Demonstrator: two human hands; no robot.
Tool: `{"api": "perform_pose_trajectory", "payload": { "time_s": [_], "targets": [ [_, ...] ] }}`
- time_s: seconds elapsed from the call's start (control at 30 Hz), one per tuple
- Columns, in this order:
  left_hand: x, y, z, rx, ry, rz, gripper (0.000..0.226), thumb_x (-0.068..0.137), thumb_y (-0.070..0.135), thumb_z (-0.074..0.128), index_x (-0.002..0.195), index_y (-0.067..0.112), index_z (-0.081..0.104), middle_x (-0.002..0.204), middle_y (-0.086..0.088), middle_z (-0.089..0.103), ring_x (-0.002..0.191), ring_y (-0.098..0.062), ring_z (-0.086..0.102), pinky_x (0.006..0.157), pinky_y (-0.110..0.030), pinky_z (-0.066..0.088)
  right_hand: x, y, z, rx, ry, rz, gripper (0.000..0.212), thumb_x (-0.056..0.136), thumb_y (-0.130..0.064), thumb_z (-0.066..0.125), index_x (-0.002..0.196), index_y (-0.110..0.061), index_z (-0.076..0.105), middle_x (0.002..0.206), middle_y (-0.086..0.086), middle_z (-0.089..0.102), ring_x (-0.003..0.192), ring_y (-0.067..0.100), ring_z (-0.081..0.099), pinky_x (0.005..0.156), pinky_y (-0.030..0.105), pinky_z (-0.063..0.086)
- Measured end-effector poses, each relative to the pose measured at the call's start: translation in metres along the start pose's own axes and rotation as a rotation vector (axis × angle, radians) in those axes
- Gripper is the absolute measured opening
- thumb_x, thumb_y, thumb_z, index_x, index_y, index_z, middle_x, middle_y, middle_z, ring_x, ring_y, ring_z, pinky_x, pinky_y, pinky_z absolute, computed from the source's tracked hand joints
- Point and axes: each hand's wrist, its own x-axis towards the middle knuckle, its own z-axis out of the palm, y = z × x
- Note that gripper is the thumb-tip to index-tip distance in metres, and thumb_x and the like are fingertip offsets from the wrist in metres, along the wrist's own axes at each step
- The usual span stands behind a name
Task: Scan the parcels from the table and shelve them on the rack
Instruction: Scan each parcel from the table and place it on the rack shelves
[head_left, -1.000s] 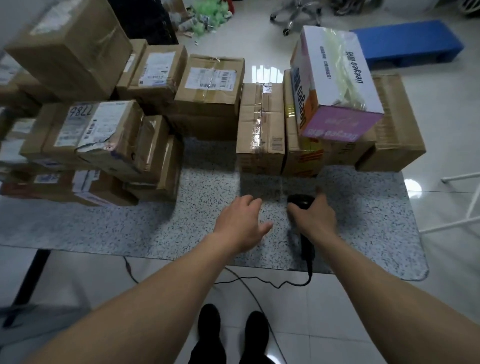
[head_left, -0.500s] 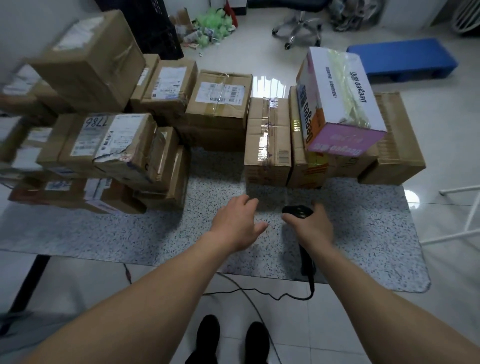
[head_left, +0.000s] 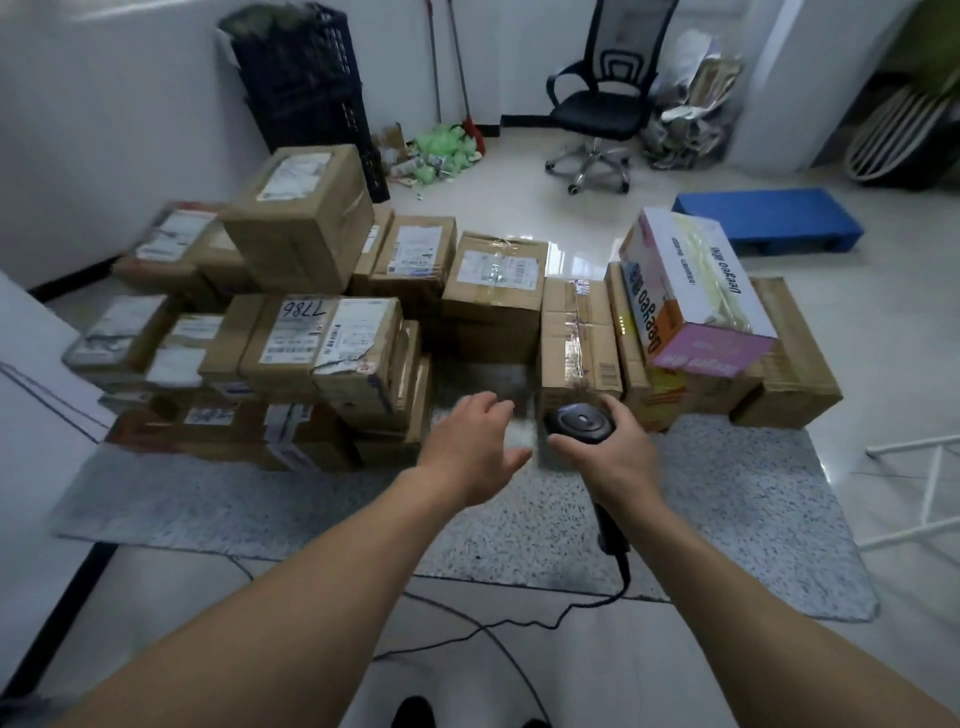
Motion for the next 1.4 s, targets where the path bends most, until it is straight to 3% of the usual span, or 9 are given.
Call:
{"api": "perform_pose_trajectory", "payload": {
  "time_s": [0.27,0.4,0.6,0.83,0.97,1.17,1.3,1.4],
  "targets": [
    [-0.013,-0.054,-0.07,-0.006,0.148,0.139,0.064,0.098,0.046,0.056,0.153,0.018,0.037,0.159,-0.005,0.034,0.147,-0.022,0.03,0.116,-0.04,0.032,-0.028,-0.072,0.037,0.007,0.064,-0.094,0.077,0.071,-0.034,0.089,0.138,-0.019,0.055,0.115,-0.004,0.066,0.108,0.017,0.064,0.097,0.041,0.055],
    [-0.016,-0.09,-0.09,-0.003,0.21,0.121,0.06,0.097,0.047,0.057,0.148,0.019,0.043,0.153,-0.006,0.041,0.142,-0.024,0.037,0.114,-0.042,0.036,-0.036,-0.099,0.061,-0.004,0.094,-0.14,0.086,0.059,-0.049,0.087,0.135,-0.02,0.058,0.119,-0.002,0.068,0.108,0.018,0.065,0.097,0.045,0.055],
    [-0.009,-0.135,-0.099,0.021,0.242,-0.07,0.064,0.093,0.057,0.058,0.142,0.017,0.045,0.147,-0.009,0.042,0.134,-0.028,0.04,0.105,-0.043,0.043,-0.041,-0.123,0.085,-0.018,0.103,-0.173,0.079,0.073,-0.034,0.089,0.141,-0.018,0.053,0.118,-0.005,0.062,0.11,0.018,0.061,0.093,0.035,0.052],
    [0.01,-0.15,-0.091,-0.068,0.149,-0.312,0.086,0.082,0.07,0.065,0.145,0.016,0.04,0.147,-0.013,0.038,0.133,-0.032,0.038,0.098,-0.042,0.047,-0.038,-0.126,0.096,0.016,0.088,-0.139,0.085,0.073,-0.034,0.089,0.146,-0.019,0.049,0.122,-0.003,0.062,0.112,0.019,0.062,0.099,0.044,0.054],
    [0.02,-0.147,-0.087,-0.078,0.126,-0.369,0.094,0.078,0.075,0.065,0.147,0.016,0.038,0.151,-0.014,0.034,0.137,-0.034,0.035,0.1,-0.043,0.046,-0.032,-0.122,0.095,0.019,0.093,-0.117,0.088,0.069,-0.039,0.088,0.146,-0.02,0.049,0.125,-0.002,0.064,0.112,0.019,0.063,0.097,0.046,0.056],
    [0.025,-0.144,-0.081,-0.086,0.131,-0.415,0.087,0.081,0.066,0.068,0.144,0.015,0.038,0.148,-0.016,0.033,0.133,-0.034,0.037,0.096,-0.042,0.047,-0.023,-0.112,0.088,0.027,0.093,-0.11,0.103,0.05,-0.063,0.076,0.142,-0.024,0.052,0.125,-0.004,0.066,0.113,0.019,0.064,0.098,0.048,0.055],
    [0.018,-0.138,-0.077,-0.092,0.2,-0.385,0.081,0.079,0.058,0.07,0.141,0.015,0.04,0.141,-0.016,0.038,0.126,-0.033,0.038,0.087,-0.037,0.047,-0.022,-0.107,0.08,0.035,0.066,-0.105,0.102,0.053,-0.059,0.079,0.144,-0.024,0.051,0.127,-0.003,0.065,0.116,0.02,0.062,0.101,0.049,0.053],
    [0.009,-0.125,-0.071,-0.097,0.291,-0.292,0.082,0.075,0.058,0.07,0.14,0.017,0.042,0.133,-0.013,0.044,0.119,-0.029,0.041,0.085,-0.033,0.044,-0.022,-0.103,0.071,0.048,0.049,-0.104,0.091,0.068,-0.04,0.088,0.148,-0.022,0.048,0.132,-0.001,0.062,0.119,0.02,0.059,0.103,0.046,0.051]
  ]
}}
